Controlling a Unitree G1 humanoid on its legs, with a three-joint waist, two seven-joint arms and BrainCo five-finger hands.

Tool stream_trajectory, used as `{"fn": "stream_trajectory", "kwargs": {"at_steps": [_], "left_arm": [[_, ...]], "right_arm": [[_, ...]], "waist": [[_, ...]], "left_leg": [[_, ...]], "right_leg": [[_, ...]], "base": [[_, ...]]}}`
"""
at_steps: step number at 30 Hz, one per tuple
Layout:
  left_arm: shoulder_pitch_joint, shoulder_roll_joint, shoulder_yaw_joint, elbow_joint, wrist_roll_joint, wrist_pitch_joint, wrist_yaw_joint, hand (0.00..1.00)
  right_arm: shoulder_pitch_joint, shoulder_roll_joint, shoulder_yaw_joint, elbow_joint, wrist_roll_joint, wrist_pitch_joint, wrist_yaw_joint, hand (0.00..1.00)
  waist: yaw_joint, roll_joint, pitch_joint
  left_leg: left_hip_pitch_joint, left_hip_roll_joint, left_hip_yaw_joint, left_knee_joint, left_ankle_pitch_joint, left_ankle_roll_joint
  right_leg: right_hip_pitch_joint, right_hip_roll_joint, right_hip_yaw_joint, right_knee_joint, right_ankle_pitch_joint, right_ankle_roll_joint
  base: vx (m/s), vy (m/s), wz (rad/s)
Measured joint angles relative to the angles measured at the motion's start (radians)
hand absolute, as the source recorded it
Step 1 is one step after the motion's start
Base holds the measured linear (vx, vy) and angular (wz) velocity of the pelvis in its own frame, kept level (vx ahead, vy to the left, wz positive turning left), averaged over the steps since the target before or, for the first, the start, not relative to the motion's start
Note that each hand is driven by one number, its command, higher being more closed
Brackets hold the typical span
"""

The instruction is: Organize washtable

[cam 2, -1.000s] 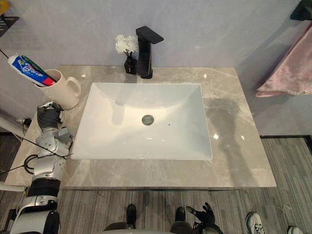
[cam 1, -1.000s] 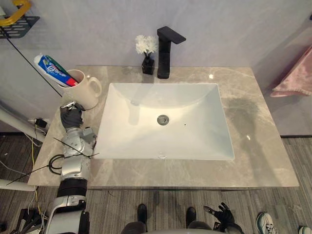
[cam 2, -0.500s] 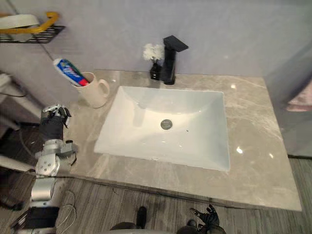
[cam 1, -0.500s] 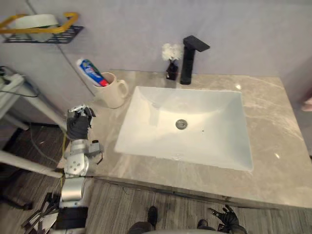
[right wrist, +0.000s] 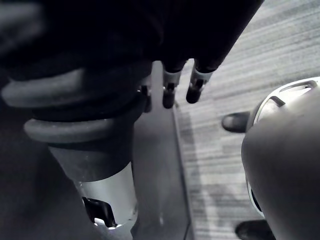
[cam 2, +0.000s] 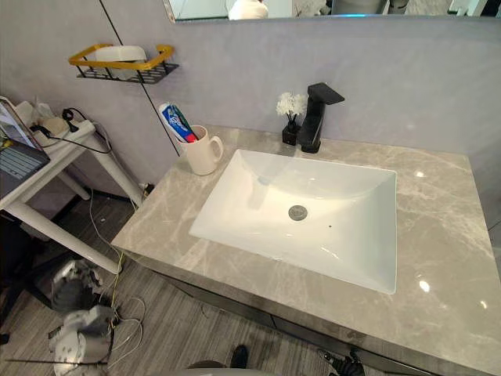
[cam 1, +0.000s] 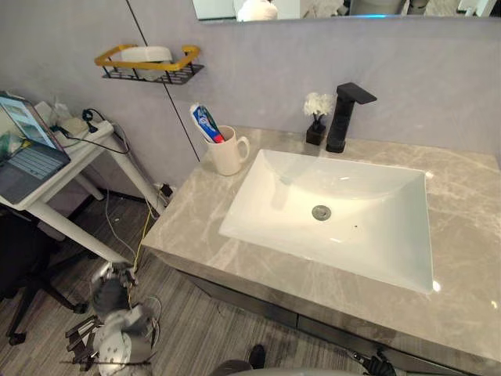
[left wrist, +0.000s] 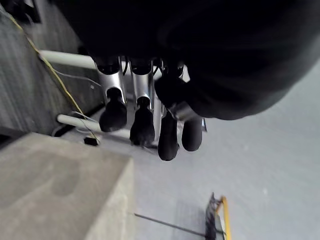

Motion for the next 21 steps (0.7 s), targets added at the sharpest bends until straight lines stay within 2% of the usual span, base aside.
{"fn": "stream_trajectory", "kwargs": {"at_steps": [1, 6, 8, 9, 10, 12, 15, 16, 20, 21], "left_arm": [[0.0, -0.012, 0.0, 0.041, -0.003, 0.002, -0.001, 0.0], [-0.012, -0.023, -0.025, 0.222, -0.004, 0.027, -0.032, 0.0], [-0.029, -0.022, -0.064, 0.326, 0.036, 0.038, -0.043, 0.0], [-0.047, -0.022, -0.12, 0.446, 0.091, 0.049, -0.046, 0.0], [-0.05, -0.022, -0.13, 0.465, 0.107, 0.052, -0.048, 0.0], [-0.082, -0.021, -0.214, 0.636, 0.204, 0.073, -0.07, 0.0], [-0.105, -0.015, -0.266, 0.735, 0.262, 0.085, -0.086, 0.0], [-0.129, 0.016, -0.295, 0.774, 0.3, 0.085, -0.088, 0.0], [-0.169, 0.046, -0.327, 0.858, 0.376, 0.089, -0.096, 0.0], [-0.169, 0.054, -0.336, 0.865, 0.386, 0.089, -0.106, 0.0]], "right_arm": [[0.008, 0.0, 0.002, 0.0, 0.008, 0.002, -0.007, 0.0], [0.02, 0.0, 0.008, 0.0, 0.026, 0.007, -0.012, 0.0], [0.022, 0.0, 0.01, 0.0, 0.027, 0.011, -0.012, 0.0], [0.024, 0.0, 0.012, 0.0, 0.026, 0.01, -0.012, 0.0], [0.024, 0.0, 0.012, 0.0, 0.026, 0.01, -0.012, 0.0], [0.025, 0.003, 0.019, 0.004, 0.019, 0.0, -0.009, 0.0], [0.019, 0.002, 0.034, 0.024, 0.014, -0.013, -0.007, 0.0], [0.013, -0.001, 0.041, 0.049, 0.01, -0.029, -0.006, 0.0], [-0.013, -0.005, 0.045, 0.085, -0.016, -0.05, 0.007, 0.0], [-0.025, -0.004, 0.05, 0.087, -0.022, -0.051, 0.011, 0.0]], "waist": [[0.0, -0.006, -0.01], [-0.003, -0.011, -0.037], [-0.003, -0.013, -0.039], [-0.005, -0.015, -0.043], [-0.006, -0.015, -0.043], [-0.008, -0.024, -0.047], [-0.016, -0.037, -0.053], [-0.029, -0.042, -0.053], [-0.047, -0.047, -0.051], [-0.06, -0.049, -0.049]], "left_leg": [[0.001, 0.008, 0.028, 0.001, 0.001, 0.001], [0.009, 0.01, 0.036, 0.001, 0.018, -0.003], [0.02, 0.011, 0.04, -0.001, 0.018, -0.003], [0.022, 0.014, 0.043, -0.004, 0.019, -0.004], [0.023, 0.014, 0.043, -0.006, 0.02, -0.005], [0.039, 0.026, 0.055, -0.033, 0.027, -0.013], [0.047, 0.035, 0.065, -0.036, 0.03, -0.016], [0.048, 0.041, 0.07, -0.037, 0.031, -0.018], [0.062, 0.044, 0.087, -0.046, 0.03, -0.019], [0.065, 0.045, 0.091, -0.051, 0.031, -0.02]], "right_leg": [[0.001, 0.0, -0.003, 0.001, 0.0, 0.0], [0.013, -0.005, -0.004, -0.004, 0.001, 0.002], [0.023, -0.005, -0.002, -0.007, 0.002, 0.002], [0.02, -0.004, 0.001, -0.012, 0.003, 0.002], [0.021, -0.003, 0.002, -0.015, 0.004, 0.002], [0.019, 0.014, 0.015, -0.031, 0.01, -0.001], [0.022, 0.028, 0.029, -0.053, 0.024, -0.006], [0.023, 0.037, 0.035, -0.06, 0.029, -0.008], [0.023, 0.045, 0.06, -0.074, 0.036, -0.013], [0.025, 0.048, 0.066, -0.084, 0.042, -0.015]], "base": [[0.0, -0.019, 0.09], [0.0, -0.003, 0.01], [-0.02, -0.009, -0.05], [-0.04, -0.012, -0.06], [-0.05, -0.017, -0.1], [-0.01, -0.045, -0.15], [0.03, -0.037, -0.14], [0.03, -0.053, -0.14], [0.01, -0.027, -0.19], [0.0, -0.009, -0.16]]}}
